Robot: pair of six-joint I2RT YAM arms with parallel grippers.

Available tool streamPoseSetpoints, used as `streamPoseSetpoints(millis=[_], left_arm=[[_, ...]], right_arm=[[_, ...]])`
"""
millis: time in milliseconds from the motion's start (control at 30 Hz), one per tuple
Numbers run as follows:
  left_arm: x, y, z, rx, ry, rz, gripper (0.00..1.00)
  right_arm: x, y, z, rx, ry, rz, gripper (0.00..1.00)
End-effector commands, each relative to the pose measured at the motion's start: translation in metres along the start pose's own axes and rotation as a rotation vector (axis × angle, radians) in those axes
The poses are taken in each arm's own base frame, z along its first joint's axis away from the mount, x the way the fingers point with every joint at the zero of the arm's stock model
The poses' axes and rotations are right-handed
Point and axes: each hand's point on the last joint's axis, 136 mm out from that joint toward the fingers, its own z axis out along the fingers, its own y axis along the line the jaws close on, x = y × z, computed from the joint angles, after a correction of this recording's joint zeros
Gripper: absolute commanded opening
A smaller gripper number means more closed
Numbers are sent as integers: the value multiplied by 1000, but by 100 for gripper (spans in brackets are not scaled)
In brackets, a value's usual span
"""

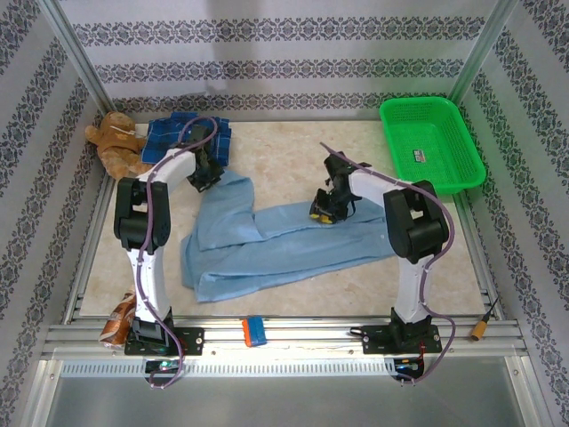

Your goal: Fold and stack the long sleeve shirts

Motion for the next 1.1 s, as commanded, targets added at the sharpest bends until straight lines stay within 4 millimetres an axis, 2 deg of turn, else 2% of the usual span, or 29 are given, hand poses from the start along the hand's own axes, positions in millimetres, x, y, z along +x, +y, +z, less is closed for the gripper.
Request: streamPoseSetpoints(millis=[0, 100, 267, 367, 433, 500, 567, 600, 800, 933, 1067], left_arm=[[-31, -51, -13, 158, -63, 33, 11], [-48, -77, -23, 225, -91, 42, 11], [-72, -105, -39, 285, -125, 58, 11], [-82, -125, -58, 347, -138, 55, 11], [-85, -134, -73, 381, -146, 53, 11], [-86, -137, -80, 392, -152, 60, 11], [-85, -142, -96, 401, -157, 77, 11], [-72, -144, -116, 406, -144, 118, 12], [-28, -119, -124, 334, -79, 213, 13], [2, -105, -141, 326, -70, 266, 13], [44, -84, -155, 306, -39, 316, 13]], right_arm=[[-41, -37, 11, 107, -111, 154, 31], [-68, -33, 12, 80, -151, 205, 31], [-114, -19, 19, 38, -205, 262, 31], [-143, -14, 20, 8, -242, 303, 31], [-157, -11, 19, -5, -255, 320, 31], [-162, -9, 19, -17, -255, 325, 31], [-169, -5, 17, -31, -258, 327, 31], [-175, -1, 15, -44, -265, 317, 33], [-167, 8, 19, -97, -246, 312, 36], [-164, 7, 17, -110, -247, 309, 36], [-164, 9, 15, -125, -249, 308, 36]])
